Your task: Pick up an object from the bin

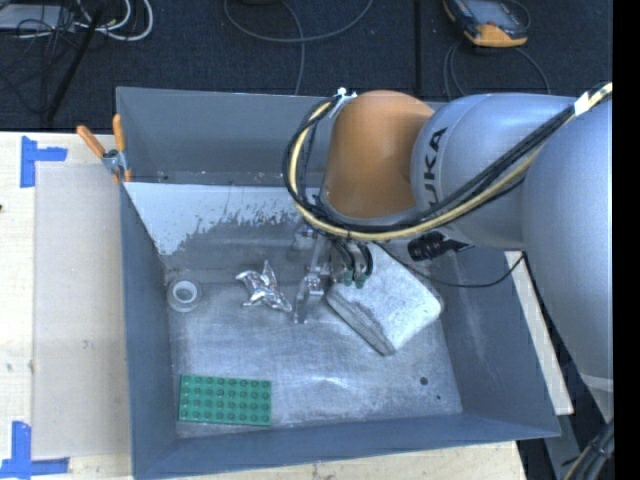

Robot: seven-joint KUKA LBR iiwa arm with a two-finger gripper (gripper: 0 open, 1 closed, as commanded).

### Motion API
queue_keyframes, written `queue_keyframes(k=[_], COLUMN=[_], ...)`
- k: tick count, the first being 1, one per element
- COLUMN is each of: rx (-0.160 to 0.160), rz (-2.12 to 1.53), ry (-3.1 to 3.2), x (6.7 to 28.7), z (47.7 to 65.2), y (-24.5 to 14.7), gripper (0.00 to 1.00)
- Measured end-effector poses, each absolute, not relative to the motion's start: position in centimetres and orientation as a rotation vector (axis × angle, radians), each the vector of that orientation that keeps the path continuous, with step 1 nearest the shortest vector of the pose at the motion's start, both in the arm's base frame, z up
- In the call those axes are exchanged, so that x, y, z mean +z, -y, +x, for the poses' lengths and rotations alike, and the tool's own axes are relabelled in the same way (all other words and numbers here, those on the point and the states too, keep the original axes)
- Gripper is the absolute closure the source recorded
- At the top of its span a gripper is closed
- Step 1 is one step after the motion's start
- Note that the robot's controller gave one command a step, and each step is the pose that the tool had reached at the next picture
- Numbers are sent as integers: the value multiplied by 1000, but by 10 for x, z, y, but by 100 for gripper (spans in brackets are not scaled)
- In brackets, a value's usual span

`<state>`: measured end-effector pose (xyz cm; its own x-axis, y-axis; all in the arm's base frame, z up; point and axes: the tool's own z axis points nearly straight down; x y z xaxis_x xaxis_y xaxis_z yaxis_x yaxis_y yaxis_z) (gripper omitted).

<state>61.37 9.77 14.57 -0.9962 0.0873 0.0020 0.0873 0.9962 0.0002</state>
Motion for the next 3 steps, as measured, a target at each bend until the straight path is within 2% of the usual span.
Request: queue_keyframes(k=[1,2,3], rx=[-2,-2,-1], rz=[85,80,288], ry=[3141,3144,3138], x=[74,77,217], z=[620,621,607], y=[-115,-115,-105], gripper=[0,100,100])
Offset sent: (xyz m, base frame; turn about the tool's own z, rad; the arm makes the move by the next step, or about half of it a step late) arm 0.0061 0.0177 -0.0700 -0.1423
